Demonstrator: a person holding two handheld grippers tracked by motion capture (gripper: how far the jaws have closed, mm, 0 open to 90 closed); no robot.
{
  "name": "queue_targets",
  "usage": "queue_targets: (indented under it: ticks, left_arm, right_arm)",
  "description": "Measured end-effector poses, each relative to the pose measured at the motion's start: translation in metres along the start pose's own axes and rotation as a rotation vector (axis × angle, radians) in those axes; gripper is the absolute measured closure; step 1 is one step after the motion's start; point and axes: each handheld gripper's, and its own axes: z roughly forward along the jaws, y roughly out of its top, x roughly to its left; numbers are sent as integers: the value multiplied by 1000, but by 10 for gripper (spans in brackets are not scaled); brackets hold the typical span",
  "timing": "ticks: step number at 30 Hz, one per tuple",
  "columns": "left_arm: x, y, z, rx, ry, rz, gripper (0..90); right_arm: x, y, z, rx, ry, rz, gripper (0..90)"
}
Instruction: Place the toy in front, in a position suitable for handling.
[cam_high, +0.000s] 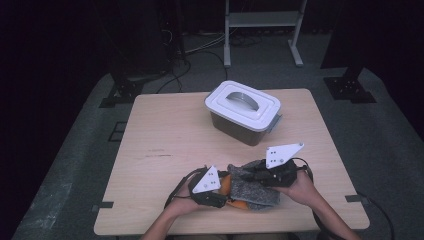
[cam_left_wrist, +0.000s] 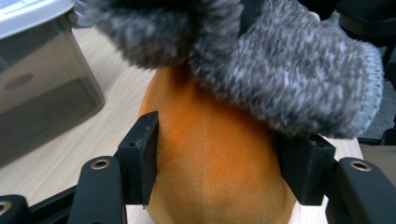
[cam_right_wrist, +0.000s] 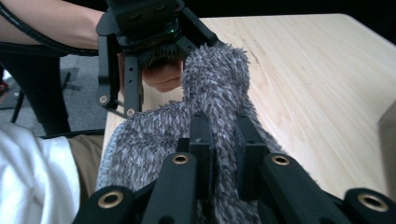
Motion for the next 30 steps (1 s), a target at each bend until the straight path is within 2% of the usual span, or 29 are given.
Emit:
queue_targets:
  ticks: [2, 3, 5, 8, 9, 11, 14, 16, 21, 23, 25, 28, 30]
  left_arm:
    - [1, -2, -1, 0, -2, -8, 370]
    - [3, -3, -2, 1, -2, -7, 369]
    - [4, -5, -1, -12, -10, -29, 360]
    - [6, -1, 2, -23, -24, -61, 256]
    - [7, 0, 4, -20, -27, -69, 204]
    - [9, -1, 6, -12, -47, -95, 172]
    - [8, -2, 5, -9, -36, -90, 283]
    - [5, 0, 4, -7, -18, -64, 336]
    - [0, 5, 5, -1, 0, -23, 346]
    - [0, 4, 4, 8, 7, -13, 348]
    - [3, 1, 2, -1, -4, -38, 358]
    - [6, 0, 0, -8, -23, -59, 332]
    - [6, 1, 0, -7, -25, -59, 325]
  right_arm:
    - [-4, -5, -5, 4, -10, 14, 801]
    - [-6, -9, -9, 1, -20, 34, 801]
    - [-13, -20, -18, 3, -47, 74, 800]
    - [-16, -35, -25, -19, -47, 127, 800]
    - [-15, -37, -25, -20, -45, 125, 800]
    - [-13, -39, -24, -17, -46, 119, 800]
    - [-14, -36, -25, -4, -50, 107, 800]
    - [-11, -26, -22, -2, -43, 86, 800]
    - [-6, -3, -6, 6, -15, 21, 800]
    - [-4, 3, 2, 1, 1, 12, 800]
    - [-4, 5, 8, 10, 4, 0, 800]
    - [-8, 0, 3, 17, 9, 16, 800]
    - [-10, -5, -4, 22, 5, 42, 800]
